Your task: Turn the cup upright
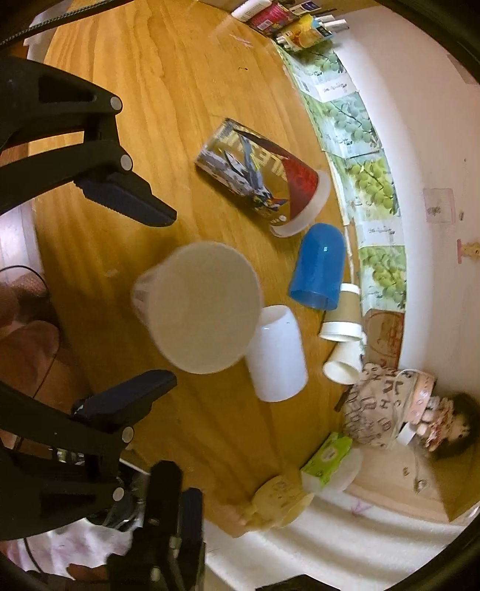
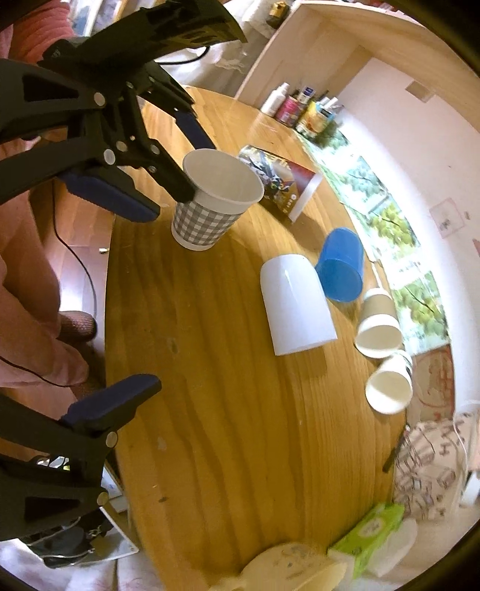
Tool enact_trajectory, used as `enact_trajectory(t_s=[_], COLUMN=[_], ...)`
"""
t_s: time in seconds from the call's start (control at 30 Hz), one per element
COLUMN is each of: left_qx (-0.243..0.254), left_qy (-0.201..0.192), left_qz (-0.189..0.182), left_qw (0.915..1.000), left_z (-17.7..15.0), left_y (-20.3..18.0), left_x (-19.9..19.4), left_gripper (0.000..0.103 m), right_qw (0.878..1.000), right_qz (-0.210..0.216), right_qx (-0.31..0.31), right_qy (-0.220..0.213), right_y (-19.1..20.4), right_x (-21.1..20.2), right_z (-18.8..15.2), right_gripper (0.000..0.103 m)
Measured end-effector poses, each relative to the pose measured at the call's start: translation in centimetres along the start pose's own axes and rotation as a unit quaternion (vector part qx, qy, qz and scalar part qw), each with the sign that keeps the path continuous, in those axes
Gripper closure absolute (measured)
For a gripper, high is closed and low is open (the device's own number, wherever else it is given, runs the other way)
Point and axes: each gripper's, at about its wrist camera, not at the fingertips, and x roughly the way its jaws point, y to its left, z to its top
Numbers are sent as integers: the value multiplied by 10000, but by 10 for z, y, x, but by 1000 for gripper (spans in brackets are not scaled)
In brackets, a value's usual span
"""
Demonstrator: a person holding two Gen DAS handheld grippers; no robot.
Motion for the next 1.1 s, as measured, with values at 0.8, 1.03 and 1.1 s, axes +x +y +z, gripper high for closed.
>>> enact_trajectory(t_s=[0.8,1.03,1.1], left_qx=[-1290,-1587,-1569], left_qy=[-1520,-1812,-1900], left_qz=[1029,1127,1232], left_qw=[9745,9640,9613], left_z=[45,43,41], left_y=[48,36,29], left_x=[-190,-213,-215], left_gripper=[20,9,5], right_qw=[9759,9636,9579], right_qz=[-231,-198,-225], right_qx=[-471,-798,-919], right_qy=[-2116,-2545,-2712], right_y=[108,118,118], right_x=[-133,-163,-171], right_z=[-1,-9,-13], right_gripper=[1,1,1])
